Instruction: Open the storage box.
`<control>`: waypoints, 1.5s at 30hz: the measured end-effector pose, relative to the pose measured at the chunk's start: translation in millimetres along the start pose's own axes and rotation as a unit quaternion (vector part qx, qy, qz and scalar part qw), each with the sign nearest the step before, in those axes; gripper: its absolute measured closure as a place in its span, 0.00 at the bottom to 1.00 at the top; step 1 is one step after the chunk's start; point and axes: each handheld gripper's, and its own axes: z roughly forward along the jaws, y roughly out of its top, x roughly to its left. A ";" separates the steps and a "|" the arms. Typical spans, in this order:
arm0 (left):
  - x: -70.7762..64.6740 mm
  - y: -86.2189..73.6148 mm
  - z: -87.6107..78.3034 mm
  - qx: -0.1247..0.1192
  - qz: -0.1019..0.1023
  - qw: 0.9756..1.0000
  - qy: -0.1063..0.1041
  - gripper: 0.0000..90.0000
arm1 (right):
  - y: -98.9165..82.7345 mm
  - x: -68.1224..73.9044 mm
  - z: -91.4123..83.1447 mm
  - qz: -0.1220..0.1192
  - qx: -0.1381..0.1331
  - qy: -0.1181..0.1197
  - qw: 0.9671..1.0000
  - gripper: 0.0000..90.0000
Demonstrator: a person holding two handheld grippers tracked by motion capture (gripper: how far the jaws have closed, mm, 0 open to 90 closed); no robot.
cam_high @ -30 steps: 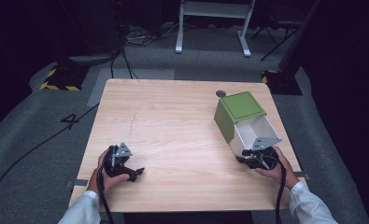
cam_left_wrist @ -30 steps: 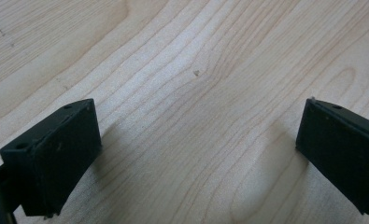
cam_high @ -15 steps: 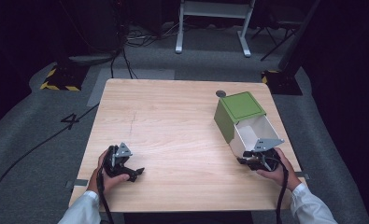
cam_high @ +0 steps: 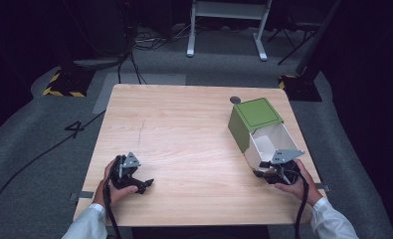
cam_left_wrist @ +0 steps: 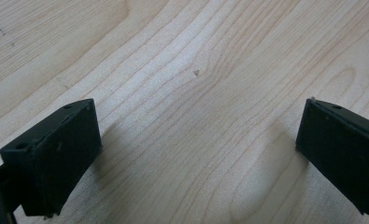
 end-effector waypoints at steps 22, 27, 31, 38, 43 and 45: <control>0.1 0.0 -0.1 0.000 0.000 1.000 0.000 0.00 | 18.2 -2.1 -36.7 0.012 -0.071 -0.018 0.997 0.37; 0.1 0.0 0.0 0.000 0.001 1.000 0.000 0.00 | 17.0 -1.2 -40.3 0.011 -0.070 -0.036 0.997 0.30; -0.2 -0.2 -0.4 0.000 0.001 1.000 0.001 0.00 | 12.7 -1.7 -45.7 0.013 -0.073 -0.046 0.996 0.29; -0.3 -0.3 -0.5 0.000 0.002 1.000 0.002 0.00 | -1.6 1.3 -51.8 0.013 -0.068 -0.054 0.996 0.29; -0.5 -0.5 -0.6 0.000 0.001 1.000 0.003 0.00 | -14.0 3.4 -57.2 0.019 -0.068 -0.056 0.996 0.29; -0.7 -0.6 -0.6 0.000 0.000 1.000 0.003 0.00 | -19.2 3.9 -59.5 0.023 -0.067 -0.060 0.996 0.29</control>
